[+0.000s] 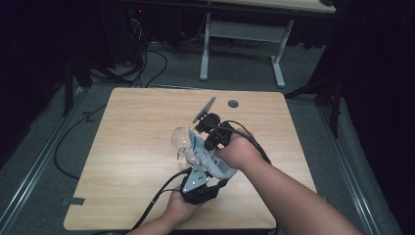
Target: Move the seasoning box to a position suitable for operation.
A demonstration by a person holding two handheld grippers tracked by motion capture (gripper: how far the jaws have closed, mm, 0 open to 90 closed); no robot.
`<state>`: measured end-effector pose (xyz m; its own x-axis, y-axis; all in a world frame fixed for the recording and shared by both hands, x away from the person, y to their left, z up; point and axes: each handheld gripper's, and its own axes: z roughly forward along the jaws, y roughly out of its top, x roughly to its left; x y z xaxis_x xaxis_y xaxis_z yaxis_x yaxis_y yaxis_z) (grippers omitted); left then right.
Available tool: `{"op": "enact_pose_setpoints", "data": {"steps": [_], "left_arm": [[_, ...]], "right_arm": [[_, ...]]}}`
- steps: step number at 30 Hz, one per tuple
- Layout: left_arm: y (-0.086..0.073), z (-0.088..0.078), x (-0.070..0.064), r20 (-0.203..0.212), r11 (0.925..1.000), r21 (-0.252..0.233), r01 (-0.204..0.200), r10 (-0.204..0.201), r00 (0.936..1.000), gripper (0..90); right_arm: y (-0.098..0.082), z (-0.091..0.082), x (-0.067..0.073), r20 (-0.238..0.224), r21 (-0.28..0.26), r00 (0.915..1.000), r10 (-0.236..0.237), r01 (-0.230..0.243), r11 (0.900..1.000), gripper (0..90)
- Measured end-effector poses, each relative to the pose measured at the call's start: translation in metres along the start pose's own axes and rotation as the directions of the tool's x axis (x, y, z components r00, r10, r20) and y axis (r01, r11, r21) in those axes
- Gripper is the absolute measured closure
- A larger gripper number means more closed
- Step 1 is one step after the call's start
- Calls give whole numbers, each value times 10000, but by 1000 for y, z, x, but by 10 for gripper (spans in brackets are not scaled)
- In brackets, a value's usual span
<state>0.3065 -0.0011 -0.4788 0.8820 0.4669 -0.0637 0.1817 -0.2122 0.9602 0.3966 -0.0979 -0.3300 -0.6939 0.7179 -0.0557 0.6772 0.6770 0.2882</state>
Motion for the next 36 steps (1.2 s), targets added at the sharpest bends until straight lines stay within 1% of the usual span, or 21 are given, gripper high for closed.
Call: {"op": "enact_pose_setpoints", "data": {"steps": [2,3,4,5,6,9,19,20,22,30,31,33,34,35,36], "left_arm": [[0,0,0,-8,10000,-3,-8,8,10000,614],[0,0,0,-7,10000,-6,-9,9,10000,614],[0,0,0,-9,10000,-4,-13,13,10000,614],[0,0,0,-13,10000,-4,-20,20,10000,614],[0,0,0,-9,10000,3,-23,23,10000,614],[0,0,0,-1,10000,3,-26,26,10000,614],[0,0,0,15,10000,-51,20,-20,10000,613],[0,0,0,15,10000,-65,23,-23,10000,614],[0,0,0,12,10000,-68,24,-24,10000,614],[0,0,0,20,10000,-48,9,-9,10000,614],[0,0,0,15,10000,-46,5,-5,10000,613],[0,0,0,19,10000,-56,12,-12,10000,613],[0,0,0,21,10000,-54,11,-11,10000,613],[0,0,0,17,10000,-64,13,-13,10000,613],[0,0,0,17,10000,-64,11,-11,10000,614]], "right_arm": [[0,-1,2,13,92,9995,320,-320,9994,900],[0,0,1,11,21,10000,86,-86,10000,900],[0,0,1,13,20,10000,84,-84,10000,900],[0,-1,2,14,71,9996,274,-275,9996,900],[0,0,1,23,25,9999,112,-112,9999,900],[0,0,1,33,24,10000,75,-75,10000,900],[0,0,1,20,14,9999,105,-105,9999,899],[0,-1,2,19,74,9996,298,-298,9995,899],[0,0,1,4,-6,9999,102,-102,9999,899],[1,0,1,-12,-12,10000,47,-47,10000,898],[1,0,1,-4,-31,10000,-30,30,10000,899],[1,0,1,1,-8,10000,67,-67,10000,898],[1,0,0,1,-38,10000,-56,57,10000,898],[1,0,1,9,28,9999,102,-102,9999,898],[1,0,1,5,27,9999,103,-103,9999,898]]}}
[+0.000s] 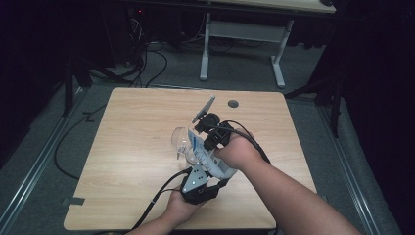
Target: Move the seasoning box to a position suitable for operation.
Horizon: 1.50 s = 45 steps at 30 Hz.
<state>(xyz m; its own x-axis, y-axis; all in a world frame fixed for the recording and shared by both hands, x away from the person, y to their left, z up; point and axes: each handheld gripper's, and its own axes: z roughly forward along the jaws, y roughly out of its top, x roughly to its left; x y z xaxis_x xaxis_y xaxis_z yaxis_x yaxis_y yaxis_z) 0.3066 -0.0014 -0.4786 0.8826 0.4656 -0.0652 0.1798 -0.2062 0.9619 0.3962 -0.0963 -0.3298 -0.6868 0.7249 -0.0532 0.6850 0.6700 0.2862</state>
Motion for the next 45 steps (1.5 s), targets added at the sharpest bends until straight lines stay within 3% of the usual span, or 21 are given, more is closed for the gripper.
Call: {"op": "enact_pose_setpoints", "data": {"steps": [35,37,45], "left_arm": [[1,-1,0,-11,10000,-46,3,-3,10000,614],[1,-1,0,3,10000,-54,9,-9,10000,614],[2,-1,0,9,10000,-55,6,-6,10000,614]], "right_arm": [[1,-1,2,-13,-59,10000,81,-81,9999,899],[1,0,0,-9,-121,9999,-105,104,9999,899],[2,0,0,-24,-130,10000,-86,85,9999,899]]}}
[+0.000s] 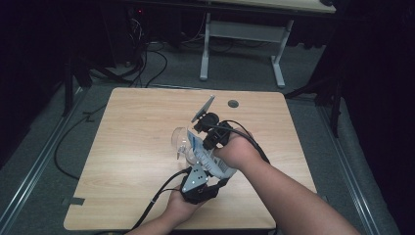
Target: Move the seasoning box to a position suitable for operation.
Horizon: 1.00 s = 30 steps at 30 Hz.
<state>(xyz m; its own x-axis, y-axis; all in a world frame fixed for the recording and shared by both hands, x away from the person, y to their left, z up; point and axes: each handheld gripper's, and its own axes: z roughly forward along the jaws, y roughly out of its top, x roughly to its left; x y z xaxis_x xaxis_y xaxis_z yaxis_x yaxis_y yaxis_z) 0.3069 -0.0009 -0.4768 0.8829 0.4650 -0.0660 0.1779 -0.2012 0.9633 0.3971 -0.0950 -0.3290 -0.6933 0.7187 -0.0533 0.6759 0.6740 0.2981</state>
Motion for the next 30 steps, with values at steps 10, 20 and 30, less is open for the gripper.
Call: {"op": "enact_pose_setpoints", "data": {"steps": [10,20,30], "left_arm": [[0,0,-1,9,10000,-20,-26,26,10000,614],[1,0,0,50,10000,-28,-6,6,10000,611],[1,-1,1,49,10000,-44,34,-34,10000,608]], "right_arm": [[-1,0,0,24,-9,10000,2,-2,10000,900],[0,0,1,20,23,10000,59,-59,10000,899],[2,1,1,-6,21,10000,15,-15,10000,899]]}}
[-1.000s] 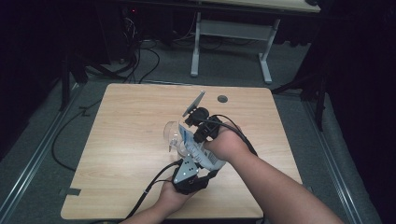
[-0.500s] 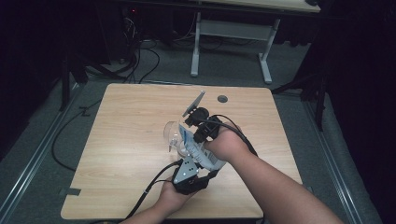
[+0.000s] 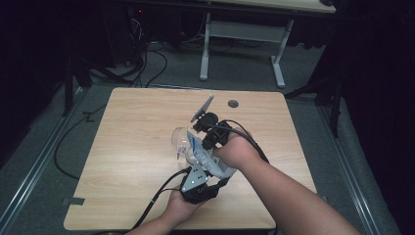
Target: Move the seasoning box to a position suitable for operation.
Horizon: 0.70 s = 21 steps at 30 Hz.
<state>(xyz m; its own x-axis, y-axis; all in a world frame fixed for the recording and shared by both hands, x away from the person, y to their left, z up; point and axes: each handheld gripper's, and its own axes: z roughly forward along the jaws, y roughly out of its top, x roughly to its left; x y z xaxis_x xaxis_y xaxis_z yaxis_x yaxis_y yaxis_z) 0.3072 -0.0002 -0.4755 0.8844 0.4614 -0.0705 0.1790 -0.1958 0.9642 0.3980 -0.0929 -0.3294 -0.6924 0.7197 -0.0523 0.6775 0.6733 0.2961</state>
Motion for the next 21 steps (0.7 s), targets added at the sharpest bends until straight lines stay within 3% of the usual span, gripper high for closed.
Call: {"op": "enact_pose_setpoints", "data": {"steps": [21], "left_arm": [[0,1,-1,15,9999,27,-105,105,9999,610]], "right_arm": [[1,0,1,-75,-62,10000,34,-34,10000,890]]}}
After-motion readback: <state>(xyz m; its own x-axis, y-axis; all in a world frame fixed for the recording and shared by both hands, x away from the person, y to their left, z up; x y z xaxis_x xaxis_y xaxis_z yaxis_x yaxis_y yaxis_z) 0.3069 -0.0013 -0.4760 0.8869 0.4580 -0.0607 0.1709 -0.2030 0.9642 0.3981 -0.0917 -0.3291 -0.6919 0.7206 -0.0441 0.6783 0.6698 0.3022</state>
